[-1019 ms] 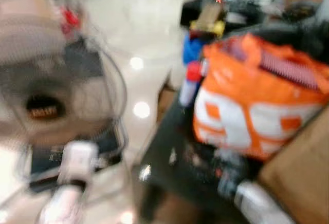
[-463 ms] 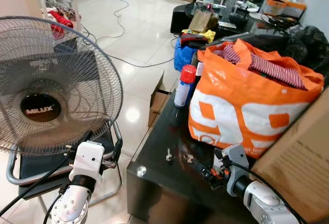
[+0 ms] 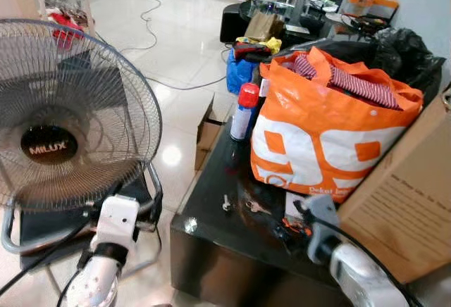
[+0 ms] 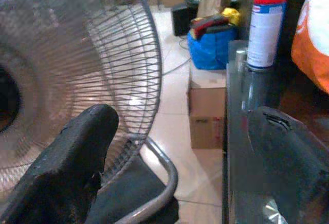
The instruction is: Hang keys on a hook
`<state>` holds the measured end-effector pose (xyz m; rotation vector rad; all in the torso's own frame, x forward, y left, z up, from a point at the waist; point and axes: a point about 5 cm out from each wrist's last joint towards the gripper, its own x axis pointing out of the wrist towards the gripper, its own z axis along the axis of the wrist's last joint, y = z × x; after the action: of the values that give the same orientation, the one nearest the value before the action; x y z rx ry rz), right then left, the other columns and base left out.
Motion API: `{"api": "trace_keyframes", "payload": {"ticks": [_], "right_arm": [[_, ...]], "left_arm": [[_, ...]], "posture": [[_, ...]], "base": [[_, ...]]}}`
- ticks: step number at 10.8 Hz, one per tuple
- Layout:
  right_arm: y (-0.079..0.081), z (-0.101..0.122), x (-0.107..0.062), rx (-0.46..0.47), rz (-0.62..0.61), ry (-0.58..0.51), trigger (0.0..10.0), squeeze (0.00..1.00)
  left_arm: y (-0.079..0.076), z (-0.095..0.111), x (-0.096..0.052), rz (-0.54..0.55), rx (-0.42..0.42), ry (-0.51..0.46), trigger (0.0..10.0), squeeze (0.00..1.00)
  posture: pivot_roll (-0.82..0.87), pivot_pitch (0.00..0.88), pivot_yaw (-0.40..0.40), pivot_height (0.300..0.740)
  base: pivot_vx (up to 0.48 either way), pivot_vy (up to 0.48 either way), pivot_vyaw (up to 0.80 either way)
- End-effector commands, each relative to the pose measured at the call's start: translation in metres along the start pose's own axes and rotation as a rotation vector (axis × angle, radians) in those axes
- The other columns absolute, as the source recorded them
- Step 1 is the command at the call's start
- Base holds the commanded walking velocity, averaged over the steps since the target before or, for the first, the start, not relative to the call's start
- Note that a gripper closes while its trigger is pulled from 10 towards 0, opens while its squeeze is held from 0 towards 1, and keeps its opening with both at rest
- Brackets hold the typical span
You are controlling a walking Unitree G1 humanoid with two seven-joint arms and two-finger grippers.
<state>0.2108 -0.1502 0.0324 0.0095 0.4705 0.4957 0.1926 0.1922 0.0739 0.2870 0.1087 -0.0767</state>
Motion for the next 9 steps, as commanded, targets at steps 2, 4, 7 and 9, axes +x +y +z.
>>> {"api": "trace_keyframes", "payload": {"ticks": [2,4,7,9], "right_arm": [[0.001,0.012,0.017,-0.053,0.022,0.031,10.0,1.0],[0.007,0.022,0.034,-0.087,0.026,0.041,10.0,1.0],[-0.003,0.024,0.053,-0.124,-0.061,0.099,10.0,1.0],[-0.019,0.016,0.057,-0.145,-0.145,0.169,10.0,0.0]], "left_arm": [[-0.001,-0.001,-0.003,-0.05,0.007,0.009,10.0,0.0],[0.002,-0.003,-0.002,-0.148,0.024,0.026,10.0,0.0],[-0.004,0.008,0.004,-0.235,0.015,0.0,10.0,0.0],[-0.017,0.014,0.007,-0.379,0.017,-0.017,10.0,0.0]], "posture": [[0.07,0.0,-0.107,0.74],[0.07,0.0,-0.122,0.74],[0.07,0.0,-0.133,0.74],[0.07,0.0,-0.118,0.74]], "base": [[0.0,0.0,0.0],[0.0,0.0,0.0],[0.0,0.0,0.0],[0.0,0.0,0.0]]}}
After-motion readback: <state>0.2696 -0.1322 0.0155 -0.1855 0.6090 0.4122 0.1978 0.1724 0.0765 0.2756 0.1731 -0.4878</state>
